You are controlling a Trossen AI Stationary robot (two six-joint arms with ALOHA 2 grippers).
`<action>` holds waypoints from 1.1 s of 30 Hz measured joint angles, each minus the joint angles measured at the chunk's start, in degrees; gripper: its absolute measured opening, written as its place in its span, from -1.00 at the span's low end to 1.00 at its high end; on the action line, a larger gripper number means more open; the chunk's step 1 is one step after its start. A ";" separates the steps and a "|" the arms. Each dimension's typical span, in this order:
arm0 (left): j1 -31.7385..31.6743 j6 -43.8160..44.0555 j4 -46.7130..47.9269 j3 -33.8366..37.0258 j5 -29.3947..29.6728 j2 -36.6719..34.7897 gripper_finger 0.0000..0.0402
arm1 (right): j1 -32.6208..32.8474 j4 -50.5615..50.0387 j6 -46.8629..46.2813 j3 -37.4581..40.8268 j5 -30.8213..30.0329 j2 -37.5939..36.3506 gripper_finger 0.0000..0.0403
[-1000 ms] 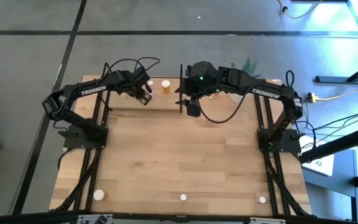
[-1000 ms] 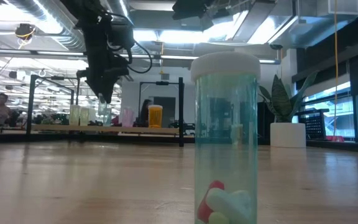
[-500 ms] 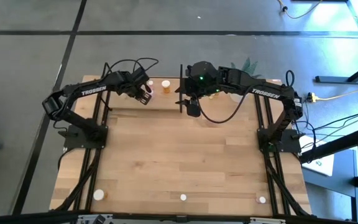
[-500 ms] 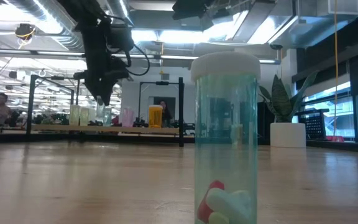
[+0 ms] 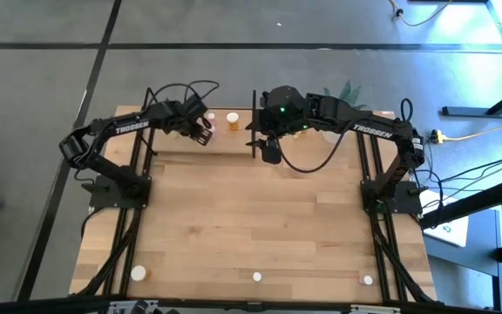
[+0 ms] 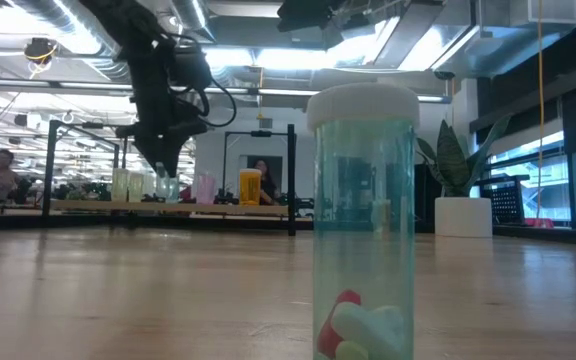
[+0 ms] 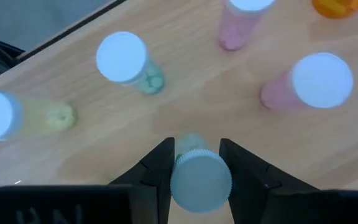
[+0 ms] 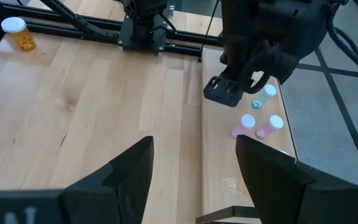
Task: Pick and place medicine bottles onto shelf by color
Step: Put the left green pill bottle on the shelf and align it with the other green pill bottle
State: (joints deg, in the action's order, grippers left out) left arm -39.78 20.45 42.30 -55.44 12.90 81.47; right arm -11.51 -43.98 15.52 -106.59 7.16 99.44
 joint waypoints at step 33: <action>0.16 0.95 -0.27 1.40 1.10 -0.02 -0.45 | 0.00 0.00 -0.01 0.00 0.00 -0.07 0.15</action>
State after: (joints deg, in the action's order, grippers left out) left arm -39.62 21.40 42.03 -54.04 14.00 81.45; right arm -11.51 -43.98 15.51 -106.59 7.16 99.37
